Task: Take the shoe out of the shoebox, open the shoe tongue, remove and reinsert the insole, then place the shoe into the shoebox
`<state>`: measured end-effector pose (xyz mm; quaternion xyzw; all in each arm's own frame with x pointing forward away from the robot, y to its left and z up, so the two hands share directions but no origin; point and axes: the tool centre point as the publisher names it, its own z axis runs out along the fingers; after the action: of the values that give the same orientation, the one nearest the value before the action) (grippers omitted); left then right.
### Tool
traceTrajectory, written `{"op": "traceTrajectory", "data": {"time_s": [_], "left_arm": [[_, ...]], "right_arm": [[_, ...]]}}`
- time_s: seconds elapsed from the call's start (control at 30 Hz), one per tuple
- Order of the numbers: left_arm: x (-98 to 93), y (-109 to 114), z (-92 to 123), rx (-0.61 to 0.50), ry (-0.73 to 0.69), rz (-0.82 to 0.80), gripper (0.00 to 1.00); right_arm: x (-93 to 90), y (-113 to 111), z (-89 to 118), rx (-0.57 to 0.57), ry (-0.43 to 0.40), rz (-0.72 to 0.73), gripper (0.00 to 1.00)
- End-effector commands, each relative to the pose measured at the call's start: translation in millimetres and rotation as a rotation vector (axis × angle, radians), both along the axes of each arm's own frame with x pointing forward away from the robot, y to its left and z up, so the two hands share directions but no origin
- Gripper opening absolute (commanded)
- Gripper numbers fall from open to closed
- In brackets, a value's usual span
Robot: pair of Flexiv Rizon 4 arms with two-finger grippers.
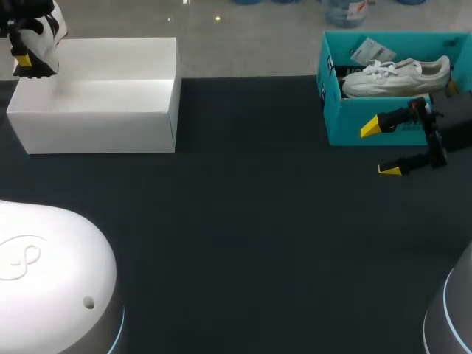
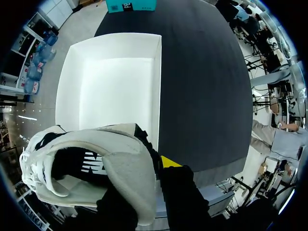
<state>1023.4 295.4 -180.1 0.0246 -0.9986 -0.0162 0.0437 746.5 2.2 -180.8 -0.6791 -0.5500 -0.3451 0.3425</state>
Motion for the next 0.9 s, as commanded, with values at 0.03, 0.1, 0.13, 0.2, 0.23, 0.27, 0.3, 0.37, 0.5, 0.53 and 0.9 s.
{"op": "traceTrajectory", "data": {"time_s": [0.03,0.1,0.13,0.2,0.23,0.27,0.3,0.37,0.5,0.53,0.9], "left_arm": [[-1.6,0.6,1.7,0.001,-0.004,-0.001,0.0],[-10.8,-4.1,2.1,-0.097,0.011,-0.227,0.0],[-12.0,-2.9,3.6,-0.14,0.036,-0.306,0.0],[-14.3,1.5,3.7,-0.093,-0.006,-0.476,0.0],[-17.6,6.2,4.0,-0.072,-0.017,-0.628,0.0],[-21.8,12.0,4.9,-0.084,-0.045,-0.743,0.0],[-19.7,15.4,8.5,-0.073,0.0,-0.802,0.0],[-18.7,21.0,13.1,-0.015,0.006,-0.96,0.0],[-12.1,25.6,22.1,0.044,0.062,-1.268,0.0],[-11.5,25.9,22.8,0.068,0.07,-1.333,0.0],[-9.8,25.5,24.0,0.063,0.119,-1.477,0.0]], "right_arm": [[0.1,0.9,-0.3,-0.004,0.002,0.0,1.0],[0.1,0.9,-0.3,-0.004,0.002,0.0,1.0],[0.1,0.9,-0.3,-0.004,0.002,0.0,1.0],[0.1,0.9,-0.3,-0.004,0.002,0.0,1.0],[0.1,0.9,-0.3,-0.004,0.002,0.0,1.0],[0.1,0.9,-0.3,-0.004,0.002,0.0,1.0],[0.1,0.9,-0.3,-0.004,0.002,0.0,1.0],[0.1,0.9,-0.3,-0.004,0.002,0.0,1.0],[0.1,0.9,-0.3,-0.004,0.002,0.0,1.0],[0.1,0.9,-0.3,-0.004,0.002,0.0,1.0],[0.1,0.9,-0.3,-0.004,0.002,0.0,1.0]]}}
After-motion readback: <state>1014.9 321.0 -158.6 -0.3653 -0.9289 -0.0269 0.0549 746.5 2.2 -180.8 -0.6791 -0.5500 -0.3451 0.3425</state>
